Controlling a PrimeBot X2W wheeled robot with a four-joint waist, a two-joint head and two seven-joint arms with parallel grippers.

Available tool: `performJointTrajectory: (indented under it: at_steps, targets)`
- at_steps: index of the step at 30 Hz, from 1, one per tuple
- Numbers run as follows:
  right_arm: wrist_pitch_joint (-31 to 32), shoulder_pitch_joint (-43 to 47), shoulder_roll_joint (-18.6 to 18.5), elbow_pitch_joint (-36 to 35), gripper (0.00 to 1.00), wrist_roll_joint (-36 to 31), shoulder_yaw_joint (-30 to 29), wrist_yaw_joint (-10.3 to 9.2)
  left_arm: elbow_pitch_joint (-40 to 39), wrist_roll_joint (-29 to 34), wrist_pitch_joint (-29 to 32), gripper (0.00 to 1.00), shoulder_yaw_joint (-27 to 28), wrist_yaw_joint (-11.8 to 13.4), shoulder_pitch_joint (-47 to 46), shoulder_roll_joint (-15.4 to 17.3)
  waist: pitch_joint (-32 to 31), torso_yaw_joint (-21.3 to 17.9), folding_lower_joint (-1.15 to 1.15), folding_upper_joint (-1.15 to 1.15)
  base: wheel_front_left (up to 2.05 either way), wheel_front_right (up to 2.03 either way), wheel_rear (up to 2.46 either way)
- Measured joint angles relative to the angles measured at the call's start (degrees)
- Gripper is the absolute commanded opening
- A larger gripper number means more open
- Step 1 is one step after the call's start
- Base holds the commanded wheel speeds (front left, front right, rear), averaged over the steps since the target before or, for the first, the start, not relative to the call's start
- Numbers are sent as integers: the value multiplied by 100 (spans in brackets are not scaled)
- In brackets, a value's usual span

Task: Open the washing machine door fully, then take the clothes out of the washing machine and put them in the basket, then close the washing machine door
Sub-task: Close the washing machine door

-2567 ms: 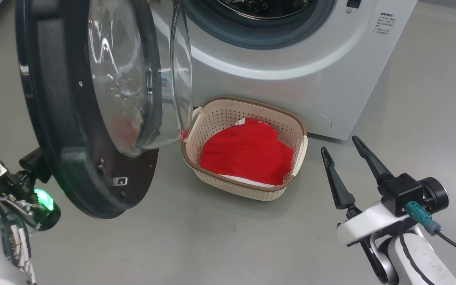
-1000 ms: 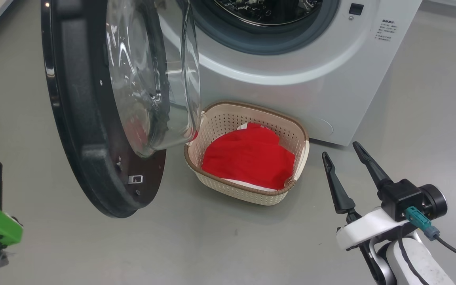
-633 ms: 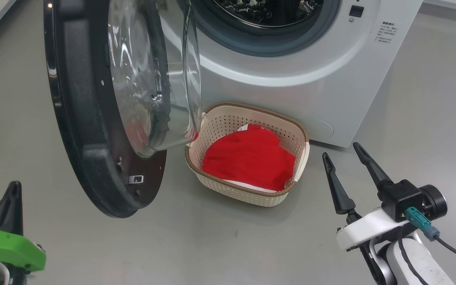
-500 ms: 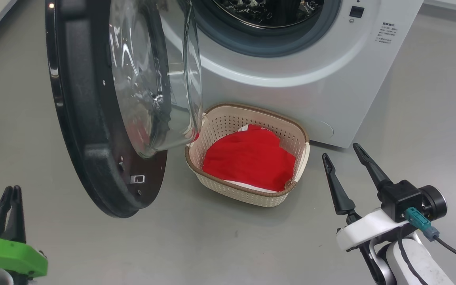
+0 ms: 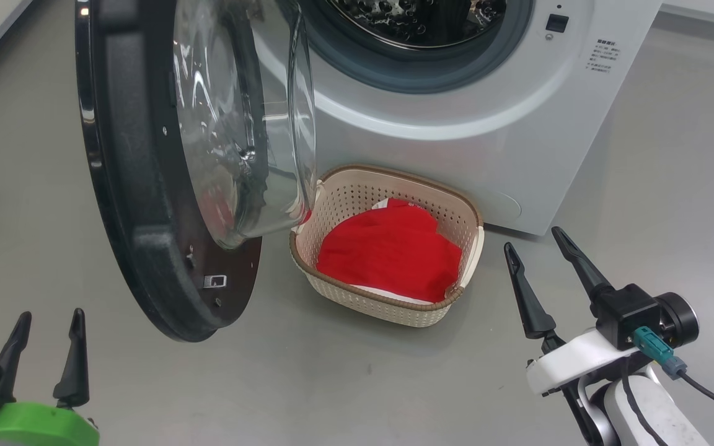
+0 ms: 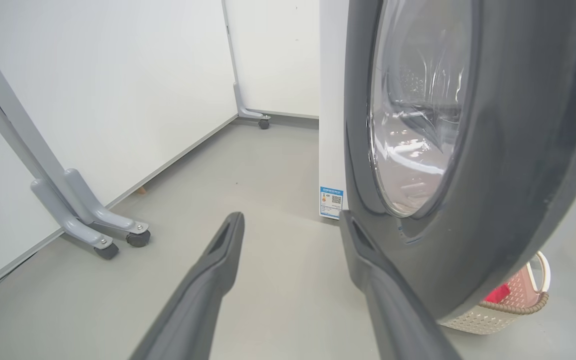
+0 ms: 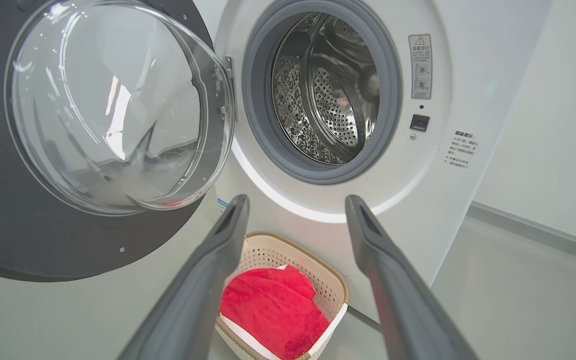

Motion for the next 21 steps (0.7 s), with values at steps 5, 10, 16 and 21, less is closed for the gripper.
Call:
performJointTrajectory:
  at_steps: [5, 10, 16, 21]
  targets:
    - [-11, 2, 0, 8, 100, 8, 0, 0, 133, 32, -197, 100, -66, 0, 0, 0, -20, -10, 0, 0, 0, 0, 0]
    - [-18, 2, 1, 11, 100, 9, 8, 1, 207, 90, -247, 100, -137, 0, -1, -1, -32, -19, 0, 0, 0, 0, 0]
    - [-19, 2, 7, 22, 100, 42, 9, 0, 278, 96, -302, 100, -147, 0, -4, -1, -39, -25, 0, 0, 0, 0, 0]
    - [-25, 3, 19, 29, 100, 42, 9, 0, 377, 99, -352, 100, -160, 0, -12, -18, -41, -24, 0, 0, 0, 0, 0]
